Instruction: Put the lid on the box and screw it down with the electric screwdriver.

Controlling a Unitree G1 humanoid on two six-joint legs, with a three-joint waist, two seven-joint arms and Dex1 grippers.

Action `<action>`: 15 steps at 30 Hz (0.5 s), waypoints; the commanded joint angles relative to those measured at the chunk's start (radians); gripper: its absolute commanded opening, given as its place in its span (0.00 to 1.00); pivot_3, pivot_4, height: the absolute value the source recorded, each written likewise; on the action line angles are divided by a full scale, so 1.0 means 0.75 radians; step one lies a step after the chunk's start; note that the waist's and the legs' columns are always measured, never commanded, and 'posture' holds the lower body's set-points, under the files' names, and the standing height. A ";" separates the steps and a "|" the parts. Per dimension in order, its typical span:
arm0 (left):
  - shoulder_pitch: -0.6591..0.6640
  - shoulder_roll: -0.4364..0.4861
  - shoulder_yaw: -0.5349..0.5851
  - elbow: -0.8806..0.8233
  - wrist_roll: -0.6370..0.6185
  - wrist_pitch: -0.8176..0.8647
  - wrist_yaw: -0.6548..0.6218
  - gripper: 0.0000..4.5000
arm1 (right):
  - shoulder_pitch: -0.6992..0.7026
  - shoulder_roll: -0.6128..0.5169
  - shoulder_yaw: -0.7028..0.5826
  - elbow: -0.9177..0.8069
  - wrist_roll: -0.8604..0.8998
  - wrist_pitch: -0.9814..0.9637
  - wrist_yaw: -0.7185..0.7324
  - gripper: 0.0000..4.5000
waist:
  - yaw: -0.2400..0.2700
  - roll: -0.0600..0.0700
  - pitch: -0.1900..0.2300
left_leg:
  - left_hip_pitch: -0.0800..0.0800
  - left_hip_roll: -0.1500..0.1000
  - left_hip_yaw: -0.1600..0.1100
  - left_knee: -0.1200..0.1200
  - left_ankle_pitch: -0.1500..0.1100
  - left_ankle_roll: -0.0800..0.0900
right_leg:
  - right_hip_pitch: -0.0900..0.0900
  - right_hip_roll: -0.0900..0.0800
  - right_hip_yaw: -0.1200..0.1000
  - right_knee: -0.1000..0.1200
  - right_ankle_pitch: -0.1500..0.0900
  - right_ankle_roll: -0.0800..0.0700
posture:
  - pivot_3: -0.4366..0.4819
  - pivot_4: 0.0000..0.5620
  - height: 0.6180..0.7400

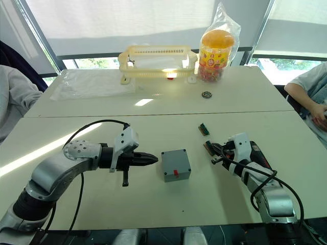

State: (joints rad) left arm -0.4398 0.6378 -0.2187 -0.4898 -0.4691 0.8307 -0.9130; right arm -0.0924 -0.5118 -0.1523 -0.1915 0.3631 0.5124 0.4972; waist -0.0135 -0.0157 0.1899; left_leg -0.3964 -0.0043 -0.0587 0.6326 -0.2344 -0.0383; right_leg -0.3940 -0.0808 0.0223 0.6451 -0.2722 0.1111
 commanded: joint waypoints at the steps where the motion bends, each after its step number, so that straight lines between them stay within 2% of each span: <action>1: -0.025 0.003 0.003 -0.011 -0.006 -0.037 -0.008 0.00 | -0.021 0.010 -0.036 -0.055 0.015 -0.037 -0.003 0.01 | 0.000 0.000 0.000 | 0.000 0.000 0.000 0.000 0.000 0.000 | 0.000 0.000 0.000 0.000 0.000 0.000 | 0.48 0.27 1.00; 15: -0.049 0.032 0.028 0.046 -0.018 -0.066 -0.064 0.00 | -0.015 -0.011 -0.115 -0.273 0.089 0.053 -0.025 0.01 | 0.001 0.000 0.000 | 0.000 0.000 0.000 0.000 0.000 0.000 | 0.000 0.000 0.000 0.000 0.000 0.000 | 0.48 0.27 1.00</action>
State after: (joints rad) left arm -0.4592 0.6523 -0.2203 -0.4439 -0.4697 0.7982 -0.9535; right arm -0.0925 -0.5030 -0.2085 -0.3252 0.4029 0.5518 0.4774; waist -0.0129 -0.0155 0.1900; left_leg -0.3968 -0.0043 -0.0587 0.6325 -0.2344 -0.0384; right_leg -0.3946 -0.0808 0.0223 0.6451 -0.2722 0.1111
